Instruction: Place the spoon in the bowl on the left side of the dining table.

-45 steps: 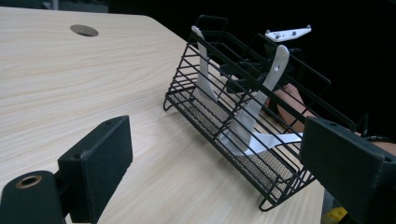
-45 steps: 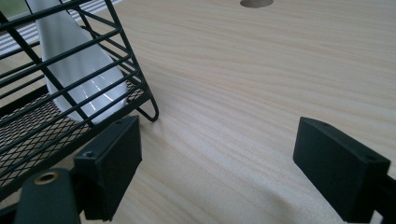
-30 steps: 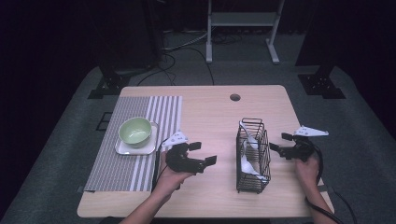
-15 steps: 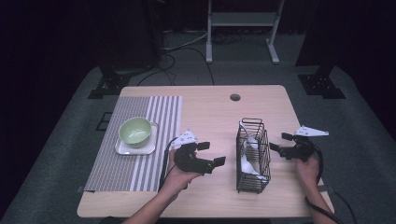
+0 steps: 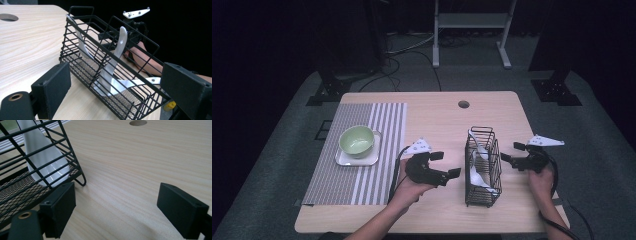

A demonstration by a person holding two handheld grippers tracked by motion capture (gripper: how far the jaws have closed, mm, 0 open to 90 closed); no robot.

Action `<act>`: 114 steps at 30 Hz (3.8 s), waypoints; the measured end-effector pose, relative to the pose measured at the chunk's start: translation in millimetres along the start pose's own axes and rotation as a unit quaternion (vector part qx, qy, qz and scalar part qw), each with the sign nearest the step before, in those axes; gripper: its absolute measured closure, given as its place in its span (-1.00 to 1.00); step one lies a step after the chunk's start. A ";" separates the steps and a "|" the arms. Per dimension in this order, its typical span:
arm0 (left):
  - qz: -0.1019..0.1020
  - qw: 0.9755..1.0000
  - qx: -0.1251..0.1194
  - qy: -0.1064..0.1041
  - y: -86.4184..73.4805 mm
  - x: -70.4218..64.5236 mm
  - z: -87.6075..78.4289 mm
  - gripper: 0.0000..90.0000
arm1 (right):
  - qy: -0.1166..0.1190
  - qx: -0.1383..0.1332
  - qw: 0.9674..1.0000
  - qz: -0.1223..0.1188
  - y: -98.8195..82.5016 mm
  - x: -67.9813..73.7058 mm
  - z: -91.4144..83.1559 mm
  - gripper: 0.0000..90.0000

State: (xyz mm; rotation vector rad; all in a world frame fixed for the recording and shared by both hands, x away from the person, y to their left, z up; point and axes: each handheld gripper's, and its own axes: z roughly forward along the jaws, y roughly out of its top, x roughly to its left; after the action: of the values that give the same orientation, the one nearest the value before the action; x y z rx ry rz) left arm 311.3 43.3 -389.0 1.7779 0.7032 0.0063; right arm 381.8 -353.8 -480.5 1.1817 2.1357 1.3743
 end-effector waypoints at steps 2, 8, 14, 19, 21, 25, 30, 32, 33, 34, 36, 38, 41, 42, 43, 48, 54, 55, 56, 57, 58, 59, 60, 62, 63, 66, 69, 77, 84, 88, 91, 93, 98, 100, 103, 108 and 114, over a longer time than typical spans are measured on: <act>0.001 1.000 0.001 -0.002 0.8 -0.9 1.3 -0.80 | 0.000 0.000 1.000 0.000 0.0 0.0 -0.1 -0.68; 0.004 1.000 0.004 -0.004 4.6 -4.3 6.3 -0.80 | 0.001 0.000 1.000 0.000 0.1 0.0 -0.2 -0.68; 0.005 1.000 0.002 -0.007 6.9 -7.9 10.9 -0.80 | 0.000 0.000 1.000 0.002 0.1 -0.1 -0.1 -0.68; 0.006 1.000 0.005 -0.009 8.5 -10.3 16.1 -0.80 | 0.001 -0.002 1.000 0.001 0.1 0.0 -0.5 -0.68; 0.007 1.000 0.005 -0.008 8.8 -10.7 16.8 -0.80 | 0.001 -0.002 1.000 0.001 0.1 0.0 -0.4 -0.68; 0.010 1.000 0.009 -0.010 10.0 -12.3 19.9 -0.80 | 0.002 -0.003 1.000 0.002 0.1 0.0 -0.5 -0.68; 0.010 1.000 0.010 -0.010 11.7 -13.4 23.3 -0.80 | 0.002 -0.004 1.000 0.001 0.1 -0.1 -0.6 -0.68; 0.010 1.000 0.011 -0.009 12.3 -13.6 24.7 -0.80 | 0.003 -0.004 1.000 0.001 0.1 0.0 -0.5 -0.68; 0.010 1.000 0.011 -0.009 12.6 -13.8 25.5 -0.80 | 0.003 -0.004 1.000 0.001 0.1 -0.1 -0.5 -0.68; 0.007 1.000 0.011 -0.008 13.3 -13.6 26.8 -0.80 | 0.003 -0.004 1.000 0.001 0.2 -0.1 -0.5 -0.68; 0.003 1.000 0.009 -0.007 14.0 -12.5 27.9 -0.79 | 0.003 -0.004 1.000 0.001 0.2 -0.1 -0.5 -0.68; 0.002 1.000 0.009 -0.005 14.3 -12.3 28.5 -0.80 | 0.003 -0.003 1.000 0.002 0.2 -0.1 -0.5 -0.68; 0.001 1.000 0.008 -0.003 15.5 -11.8 30.4 -0.79 | 0.003 -0.003 1.000 0.001 0.2 0.0 -0.4 -0.68; 0.001 1.000 0.009 -0.003 15.7 -12.0 30.8 -0.79 | 0.003 -0.003 1.000 0.002 0.2 -0.1 -0.4 -0.68; 0.000 1.000 0.010 -0.002 16.3 -12.6 32.6 -0.79 | 0.003 -0.003 1.000 0.002 0.3 -0.1 -0.4 -0.68; 0.001 1.000 0.011 -0.003 18.4 -14.7 35.7 -0.79 | 0.004 -0.003 1.000 0.002 0.3 -0.2 -0.4 -0.68; 0.008 1.000 0.016 -0.003 19.6 -19.0 39.3 -0.70 | 0.005 -0.005 1.000 0.000 0.4 -0.5 -0.6 -0.68; 0.008 1.000 0.016 -0.002 19.6 -19.4 39.9 -0.70 | 0.005 -0.006 1.000 0.000 0.4 -0.5 -0.6 -0.68; 0.010 1.000 0.017 -0.001 19.9 -19.8 41.0 -0.70 | 0.005 -0.006 1.000 0.000 0.4 -0.5 -0.6 -0.68; 0.011 1.000 0.017 0.001 20.1 -20.2 41.5 -0.67 | 0.005 -0.006 1.000 0.000 0.4 -0.6 -0.6 -0.68; 0.011 1.000 0.017 0.001 20.1 -20.2 41.5 -0.67 | 0.005 -0.006 1.000 0.000 0.4 -0.6 -0.6 -0.68; 0.007 1.000 0.019 0.004 20.8 -20.9 42.4 -0.67 | 0.005 -0.005 1.000 0.001 0.4 -0.5 -0.5 -0.68; 0.007 1.000 0.019 0.004 20.8 -20.9 42.4 -0.62 | 0.005 -0.005 1.000 0.001 0.4 -0.5 -0.5 -0.68; 0.004 1.000 0.018 0.007 20.9 -21.3 42.8 -0.56 | 0.006 -0.005 1.000 0.000 0.5 -0.4 -0.3 -0.68; 0.003 1.000 0.019 0.010 20.9 -21.8 43.6 -0.53 | 0.006 -0.004 1.000 0.000 0.5 -0.4 -0.2 -0.68; 0.006 1.000 0.020 0.016 21.7 -22.5 44.9 -0.48 | 0.006 -0.005 1.000 0.000 0.6 -0.4 -0.2 -0.68; 0.014 0.999 0.016 0.026 23.5 -23.6 46.0 -0.32 | 0.006 -0.005 1.000 0.000 0.6 -0.4 -0.3 -0.68; 0.043 0.998 0.015 0.044 26.4 -26.7 50.3 0.18 | 0.008 -0.006 1.000 -0.001 0.7 -0.3 -0.4 -0.68; 0.058 0.997 0.020 0.056 28.3 -28.1 50.9 0.43 | 0.007 -0.006 1.000 -0.001 0.7 -0.2 -0.4 -0.68; 0.063 0.996 0.018 0.061 28.9 -27.7 51.4 0.66 | 0.007 -0.006 1.000 -0.001 0.7 -0.3 -0.7 -0.68; 0.062 0.996 0.016 0.057 28.6 -27.2 52.2 0.79 | 0.008 -0.007 1.000 -0.002 0.8 -0.3 -0.7 -0.68; 0.063 0.996 0.016 0.056 28.6 -27.2 52.0 0.83 | 0.008 -0.007 1.000 -0.001 0.8 -0.3 -0.8 -0.68; 0.056 0.997 0.014 0.046 27.5 -28.8 52.2 0.87 | 0.008 -0.007 1.000 -0.001 0.8 -0.3 -0.9 -0.68; 0.049 0.998 0.012 0.039 27.1 -29.2 52.6 0.89 | 0.008 -0.008 1.000 -0.001 0.8 -0.4 -1.0 -0.68; 0.036 0.999 0.004 0.034 27.5 -28.6 51.7 0.89 | 0.008 -0.008 1.000 -0.001 0.8 -0.4 -1.2 -0.68; 0.024 0.999 -0.004 0.027 30.5 -26.6 48.9 0.89 | 0.008 -0.008 1.000 -0.001 0.8 -0.4 -1.1 -0.68; 0.014 1.000 -0.018 0.014 36.6 -28.8 42.9 0.89 | 0.008 -0.008 1.000 0.000 0.8 -0.6 -1.3 -0.68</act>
State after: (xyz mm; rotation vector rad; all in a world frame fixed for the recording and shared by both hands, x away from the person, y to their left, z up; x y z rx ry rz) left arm 319.4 -13.1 -361.3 1.7564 0.6934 0.0619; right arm 381.7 -354.9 -479.2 1.1691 2.1305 1.4031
